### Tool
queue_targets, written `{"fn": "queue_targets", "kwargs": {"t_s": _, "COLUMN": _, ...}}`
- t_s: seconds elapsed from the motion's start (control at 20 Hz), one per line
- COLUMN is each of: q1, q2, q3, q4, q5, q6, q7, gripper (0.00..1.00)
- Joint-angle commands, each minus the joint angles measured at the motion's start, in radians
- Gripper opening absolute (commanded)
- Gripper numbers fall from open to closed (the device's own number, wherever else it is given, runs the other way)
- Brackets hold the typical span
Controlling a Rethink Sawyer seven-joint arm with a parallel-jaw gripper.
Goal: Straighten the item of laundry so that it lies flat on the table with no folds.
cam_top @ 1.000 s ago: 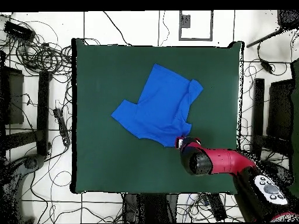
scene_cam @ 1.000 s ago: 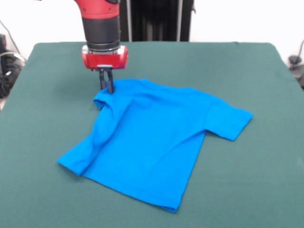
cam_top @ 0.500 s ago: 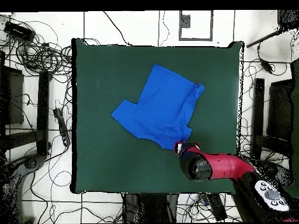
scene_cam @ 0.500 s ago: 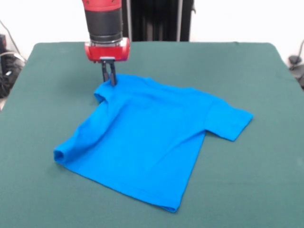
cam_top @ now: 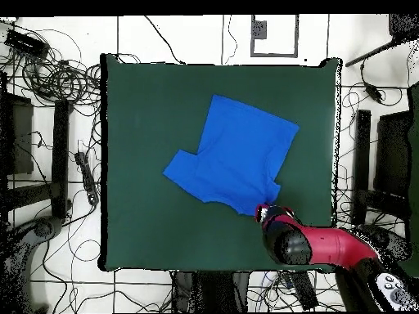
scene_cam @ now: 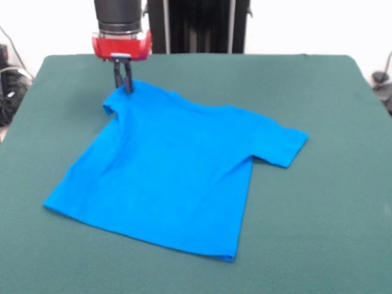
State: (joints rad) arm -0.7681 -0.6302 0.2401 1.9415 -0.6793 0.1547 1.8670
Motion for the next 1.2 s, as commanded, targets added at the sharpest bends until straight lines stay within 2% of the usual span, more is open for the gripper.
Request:
{"fn": "queue_targets", "kwargs": {"t_s": 0.05, "q1": 0.006, "q2": -0.015, "q3": 0.011, "q4": 0.054, "q5": -0.01, "q6": 0.106, "q7": 0.002, "gripper": 0.0}}
{"fn": "queue_targets", "kwargs": {"t_s": 0.5, "q1": 0.033, "q2": 0.003, "q3": -0.007, "q4": 0.041, "q5": -0.019, "q6": 0.085, "q7": 0.028, "gripper": 0.0}}
{"fn": "queue_targets", "kwargs": {"t_s": 0.65, "q1": 0.151, "q2": 0.001, "q3": -0.121, "q4": 0.004, "q5": -0.052, "q6": 0.012, "q7": 0.11, "gripper": 0.0}}
{"fn": "queue_targets", "kwargs": {"t_s": 0.8, "q1": 0.274, "q2": 0.036, "q3": -0.242, "q4": -0.047, "q5": -0.057, "q6": -0.074, "q7": 0.18, "gripper": 0.0}}
{"fn": "queue_targets", "kwargs": {"t_s": 1.0, "q1": 0.492, "q2": 0.079, "q3": -0.492, "q4": -0.102, "q5": -0.009, "q6": -0.197, "q7": 0.273, "gripper": 0.0}}
{"fn": "queue_targets", "kwargs": {"t_s": 1.05, "q1": 0.523, "q2": 0.084, "q3": -0.529, "q4": -0.104, "q5": 0.011, "q6": -0.209, "q7": 0.275, "gripper": 0.0}}
{"fn": "queue_targets", "kwargs": {"t_s": 1.2, "q1": 0.541, "q2": 0.093, "q3": -0.551, "q4": -0.092, "q5": 0.065, "q6": -0.228, "q7": 0.254, "gripper": 0.0}}
